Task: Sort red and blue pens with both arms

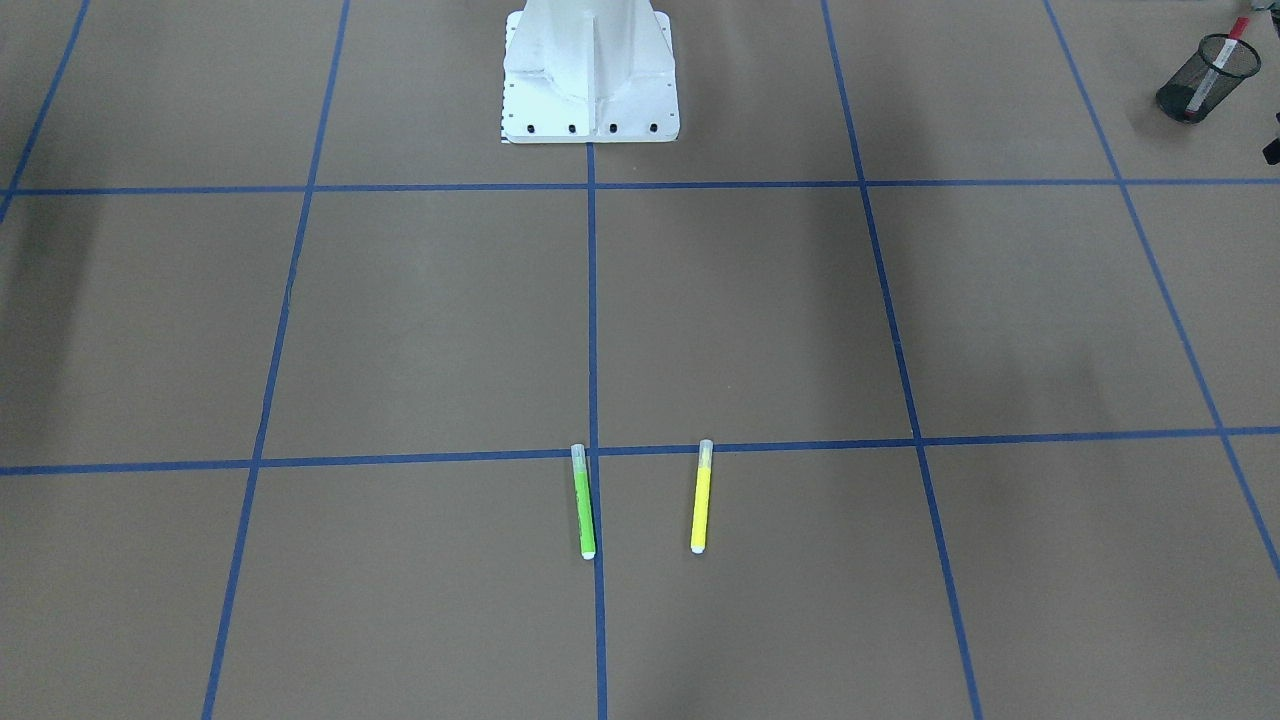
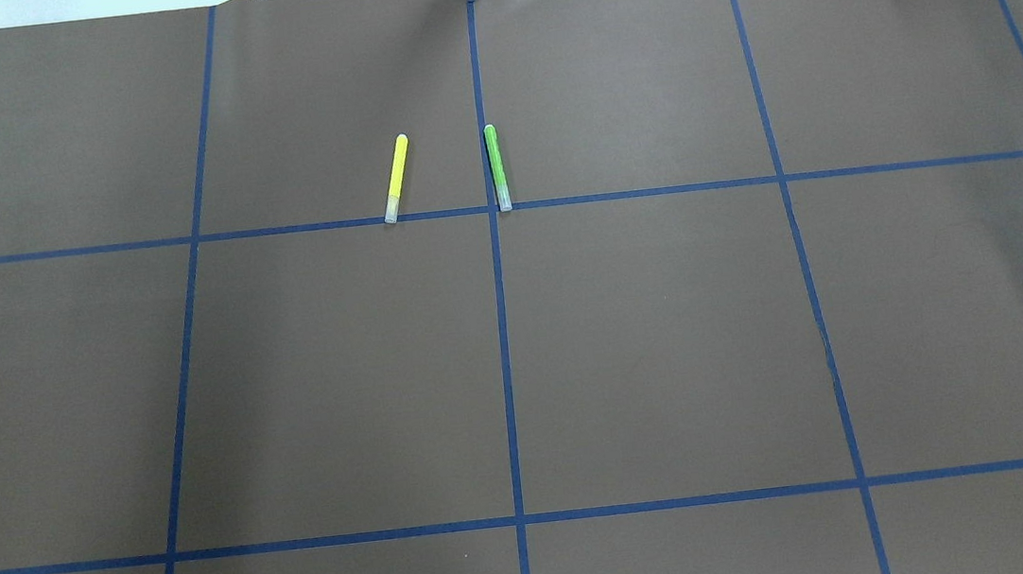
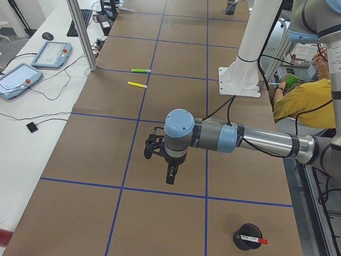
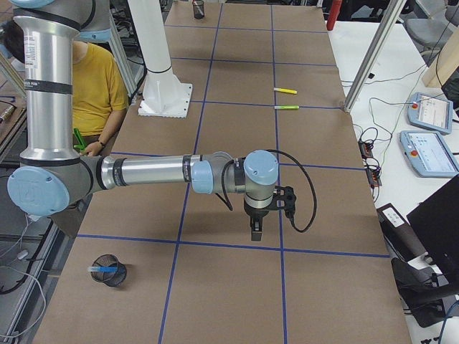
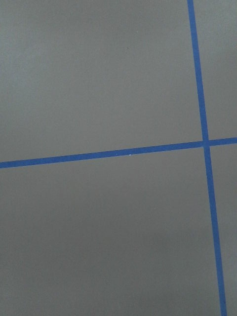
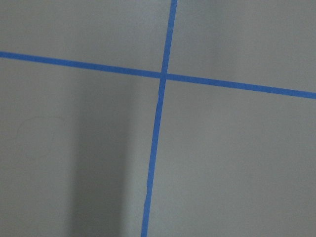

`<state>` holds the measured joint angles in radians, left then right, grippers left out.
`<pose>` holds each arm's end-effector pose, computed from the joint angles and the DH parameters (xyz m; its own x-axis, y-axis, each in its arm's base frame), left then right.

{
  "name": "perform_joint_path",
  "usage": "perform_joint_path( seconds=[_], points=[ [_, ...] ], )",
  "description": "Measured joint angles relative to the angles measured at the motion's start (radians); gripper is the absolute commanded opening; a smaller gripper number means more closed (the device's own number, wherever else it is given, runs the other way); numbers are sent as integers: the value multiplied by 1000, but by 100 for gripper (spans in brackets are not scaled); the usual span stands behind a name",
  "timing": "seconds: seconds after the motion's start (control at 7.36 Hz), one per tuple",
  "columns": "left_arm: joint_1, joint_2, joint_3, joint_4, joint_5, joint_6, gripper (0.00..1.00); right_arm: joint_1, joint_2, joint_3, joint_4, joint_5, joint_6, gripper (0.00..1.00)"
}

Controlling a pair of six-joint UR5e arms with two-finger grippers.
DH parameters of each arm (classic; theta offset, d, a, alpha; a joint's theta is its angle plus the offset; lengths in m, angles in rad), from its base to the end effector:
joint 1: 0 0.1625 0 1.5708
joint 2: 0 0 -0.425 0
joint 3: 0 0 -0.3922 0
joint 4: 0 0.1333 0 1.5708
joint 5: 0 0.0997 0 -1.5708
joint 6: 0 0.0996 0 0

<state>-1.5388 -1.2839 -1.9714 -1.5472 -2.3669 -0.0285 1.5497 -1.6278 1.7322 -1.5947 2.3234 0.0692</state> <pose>-0.0501 -0.3768 0.5860 0.6977 0.0583 -0.7140 -0.0120 0.9975 0.0697 0.0553 -0.4723 0.6104 0.7283 -0.0013 0.6853 -0.0294 0.9990 0.0331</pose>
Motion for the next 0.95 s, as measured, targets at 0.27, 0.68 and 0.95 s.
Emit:
perform_joint_path(
  seconds=[0.27, 0.68, 0.95],
  points=[
    [0, -11, -1, 1, 0, -42, 100, -11, 8, 5, 3, -36, 22, 98],
    [0, -21, 10, 0, 1, -44, 100, -16, 5, 13, 3, -59, 6, 99],
    [0, -37, 14, -1, 1, -45, 100, -19, 2, 19, -1, -53, -63, 99]
  ],
)
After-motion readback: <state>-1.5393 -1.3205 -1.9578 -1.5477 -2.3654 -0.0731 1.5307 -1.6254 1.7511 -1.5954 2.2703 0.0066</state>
